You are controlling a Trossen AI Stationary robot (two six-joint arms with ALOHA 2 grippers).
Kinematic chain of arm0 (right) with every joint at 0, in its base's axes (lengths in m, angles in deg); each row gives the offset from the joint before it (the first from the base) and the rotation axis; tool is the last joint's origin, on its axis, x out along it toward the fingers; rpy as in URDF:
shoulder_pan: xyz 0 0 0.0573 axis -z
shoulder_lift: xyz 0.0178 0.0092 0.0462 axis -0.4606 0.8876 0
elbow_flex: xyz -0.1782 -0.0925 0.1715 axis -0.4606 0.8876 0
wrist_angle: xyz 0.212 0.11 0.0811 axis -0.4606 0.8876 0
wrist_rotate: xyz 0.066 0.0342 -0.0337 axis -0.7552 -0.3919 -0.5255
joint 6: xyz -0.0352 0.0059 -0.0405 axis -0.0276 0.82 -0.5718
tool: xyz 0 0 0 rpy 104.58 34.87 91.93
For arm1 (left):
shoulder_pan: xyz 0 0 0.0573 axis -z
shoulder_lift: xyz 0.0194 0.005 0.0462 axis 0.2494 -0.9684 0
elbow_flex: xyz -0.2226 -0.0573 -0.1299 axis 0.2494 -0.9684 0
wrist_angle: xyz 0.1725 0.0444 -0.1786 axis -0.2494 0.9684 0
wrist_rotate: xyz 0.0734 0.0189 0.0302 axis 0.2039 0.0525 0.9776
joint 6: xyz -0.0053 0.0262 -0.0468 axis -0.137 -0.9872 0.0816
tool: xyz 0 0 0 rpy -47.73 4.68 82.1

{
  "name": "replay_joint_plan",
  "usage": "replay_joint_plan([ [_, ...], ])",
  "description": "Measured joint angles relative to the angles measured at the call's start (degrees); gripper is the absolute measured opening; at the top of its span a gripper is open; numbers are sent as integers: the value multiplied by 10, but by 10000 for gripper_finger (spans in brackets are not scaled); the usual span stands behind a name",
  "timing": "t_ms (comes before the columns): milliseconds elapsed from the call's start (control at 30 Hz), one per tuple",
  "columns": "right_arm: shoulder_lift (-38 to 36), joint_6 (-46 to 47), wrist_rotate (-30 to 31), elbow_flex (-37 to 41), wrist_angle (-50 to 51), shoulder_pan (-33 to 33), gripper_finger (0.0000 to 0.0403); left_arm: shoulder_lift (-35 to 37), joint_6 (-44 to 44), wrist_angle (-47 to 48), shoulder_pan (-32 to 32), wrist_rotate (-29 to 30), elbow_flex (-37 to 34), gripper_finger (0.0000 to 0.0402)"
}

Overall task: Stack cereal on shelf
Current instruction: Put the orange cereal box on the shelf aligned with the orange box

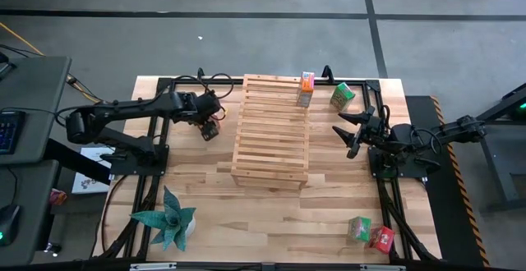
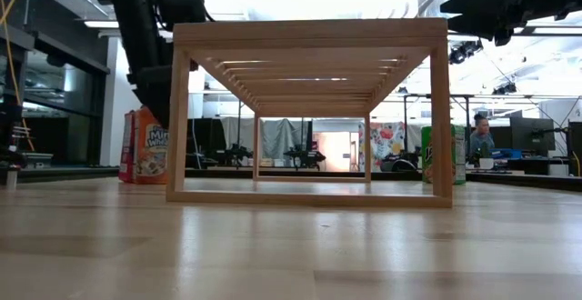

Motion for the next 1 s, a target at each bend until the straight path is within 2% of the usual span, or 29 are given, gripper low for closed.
replay_joint_plan([
  [267, 0, -1, 0, 0, 0, 0, 240, -7, 7, 4, 2, -5, 4, 178],
  [500, 0, -2, 0, 0, 0, 0, 240, -7, 19, 39, 2, -36, 59, 124],
  [633, 0, -16, 0, 0, 0, 0, 240, -7, 31, 127, 2, -22, 138, 113],
  [733, 0, -16, 0, 0, 0, 0, 240, -7, 51, 187, 2, 23, 219, 114],
  [833, 0, -14, 0, 0, 0, 0, 240, -7, 61, 194, 2, 76, 306, 114],
  [900, 0, -12, 0, 0, -1, 0, 240, -12, 54, 179, 2, 78, 365, 113],
  [1000, 0, -12, 0, 0, -5, 0, 240, -56, 26, 181, 21, 48, 464, 111],
])
